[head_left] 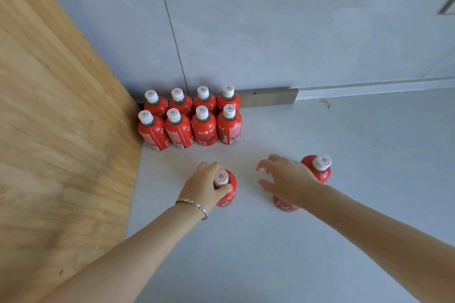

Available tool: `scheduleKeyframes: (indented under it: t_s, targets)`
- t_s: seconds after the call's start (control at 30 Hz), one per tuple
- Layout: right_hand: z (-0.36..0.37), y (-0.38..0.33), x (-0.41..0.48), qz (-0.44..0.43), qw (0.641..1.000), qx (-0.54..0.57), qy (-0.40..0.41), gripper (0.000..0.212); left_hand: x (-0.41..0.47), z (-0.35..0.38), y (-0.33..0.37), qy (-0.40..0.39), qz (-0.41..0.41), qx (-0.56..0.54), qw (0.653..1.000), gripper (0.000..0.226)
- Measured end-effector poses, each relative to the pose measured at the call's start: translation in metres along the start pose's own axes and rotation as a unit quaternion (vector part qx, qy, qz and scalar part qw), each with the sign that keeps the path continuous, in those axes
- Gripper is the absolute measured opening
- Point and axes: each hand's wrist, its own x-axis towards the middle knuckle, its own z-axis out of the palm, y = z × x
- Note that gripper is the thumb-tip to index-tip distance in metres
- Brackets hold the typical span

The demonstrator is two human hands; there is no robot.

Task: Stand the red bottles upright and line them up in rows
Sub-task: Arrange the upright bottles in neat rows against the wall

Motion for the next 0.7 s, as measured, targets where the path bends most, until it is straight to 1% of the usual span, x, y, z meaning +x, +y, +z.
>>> scheduleKeyframes:
  t_s: [0.07, 0.13, 0.2, 0.33, 0.4, 0.47, 0.63, 0.7]
  targets:
    - [-0.004, 0.019, -0.011, 0.062, 0.995, -0.082, -0.004, 0.047, 0.004, 0.005, 0.002, 0.006, -0.007, 0.018, 1.0, 0.029]
    - [-0.003, 0.03, -0.018, 0.109, 0.987, -0.108, -0.056, 0.051, 0.008, 0.008, 0.002, 0.011, -0.005, 0.019, 1.0, 0.026]
    - [0.001, 0.035, -0.019, 0.125, 0.985, -0.085, -0.089, 0.047, 0.011, 0.006, 0.0, 0.025, -0.022, -0.003, 0.999, 0.028]
    - [0.003, 0.031, -0.011, 0.146, 0.988, 0.008, -0.05, 0.038, 0.019, -0.018, -0.015, 0.123, -0.095, -0.088, 0.984, 0.026]
    - [0.005, 0.021, -0.003, 0.142, 0.989, 0.023, -0.041, 0.038, 0.027, -0.035, -0.028, 0.177, -0.118, -0.1, 0.972, 0.026]
    - [0.005, 0.006, 0.007, 0.13, 0.99, 0.052, -0.031, 0.038, 0.037, -0.051, -0.04, 0.208, -0.14, -0.112, 0.962, 0.026]
    - [0.007, -0.052, 0.054, 0.08, 0.988, 0.132, -0.007, 0.036, 0.053, -0.07, -0.076, 0.189, -0.156, -0.088, 0.965, 0.032]
    - [0.01, -0.077, 0.076, 0.058, 0.982, 0.176, 0.019, 0.034, 0.054, -0.072, -0.079, 0.187, -0.167, -0.094, 0.964, 0.04]
